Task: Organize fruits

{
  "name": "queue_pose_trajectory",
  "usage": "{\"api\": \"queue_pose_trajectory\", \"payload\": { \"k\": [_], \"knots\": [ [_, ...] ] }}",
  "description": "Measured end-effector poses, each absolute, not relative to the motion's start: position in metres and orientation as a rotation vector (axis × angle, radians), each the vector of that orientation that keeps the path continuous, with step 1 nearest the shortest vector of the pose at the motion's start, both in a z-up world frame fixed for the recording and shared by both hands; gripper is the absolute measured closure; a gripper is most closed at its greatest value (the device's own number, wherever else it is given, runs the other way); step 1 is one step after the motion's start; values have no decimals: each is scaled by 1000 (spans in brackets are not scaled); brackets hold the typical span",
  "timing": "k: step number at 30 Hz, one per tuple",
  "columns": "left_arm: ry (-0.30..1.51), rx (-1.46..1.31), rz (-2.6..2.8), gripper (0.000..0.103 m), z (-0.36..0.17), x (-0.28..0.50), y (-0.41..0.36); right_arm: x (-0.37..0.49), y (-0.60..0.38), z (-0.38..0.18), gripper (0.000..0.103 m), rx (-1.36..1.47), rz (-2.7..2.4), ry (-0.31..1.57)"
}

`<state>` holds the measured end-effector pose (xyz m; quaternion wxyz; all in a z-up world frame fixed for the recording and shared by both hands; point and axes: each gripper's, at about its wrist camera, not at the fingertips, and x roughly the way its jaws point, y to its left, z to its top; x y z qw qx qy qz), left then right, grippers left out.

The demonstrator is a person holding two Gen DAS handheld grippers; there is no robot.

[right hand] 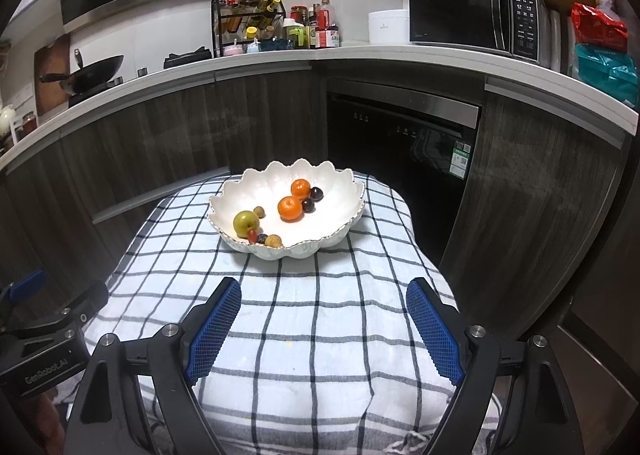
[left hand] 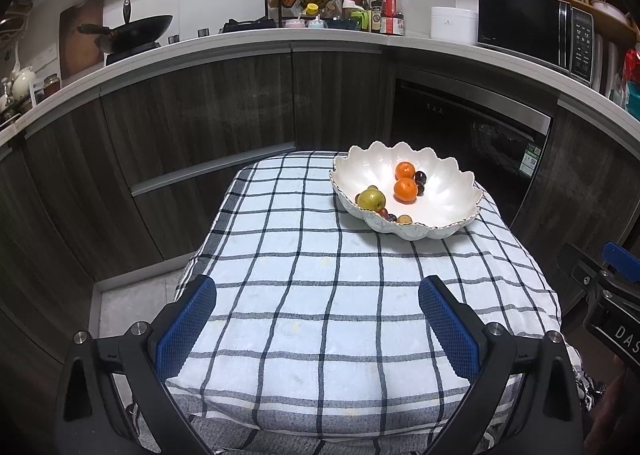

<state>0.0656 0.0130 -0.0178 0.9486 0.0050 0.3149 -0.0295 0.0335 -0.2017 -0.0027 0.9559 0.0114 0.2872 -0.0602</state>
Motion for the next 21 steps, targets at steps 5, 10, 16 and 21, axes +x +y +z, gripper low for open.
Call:
{"api": "queue_pose_trajectory", "payload": {
  "k": [5, 10, 16, 21],
  "knots": [
    [640, 10, -61, 0, -18, 66, 13, 34, -202, -2, 17, 31, -120, 585],
    [640, 11, -59, 0, -18, 66, 13, 34, -202, -2, 17, 31, -120, 585],
    [643, 10, -55, 0, -17, 65, 13, 33, -203, -2, 17, 34, -121, 589],
    [638, 14, -52, 0, -15, 63, 13, 33, -203, -2, 17, 33, -121, 580]
  ]
}}
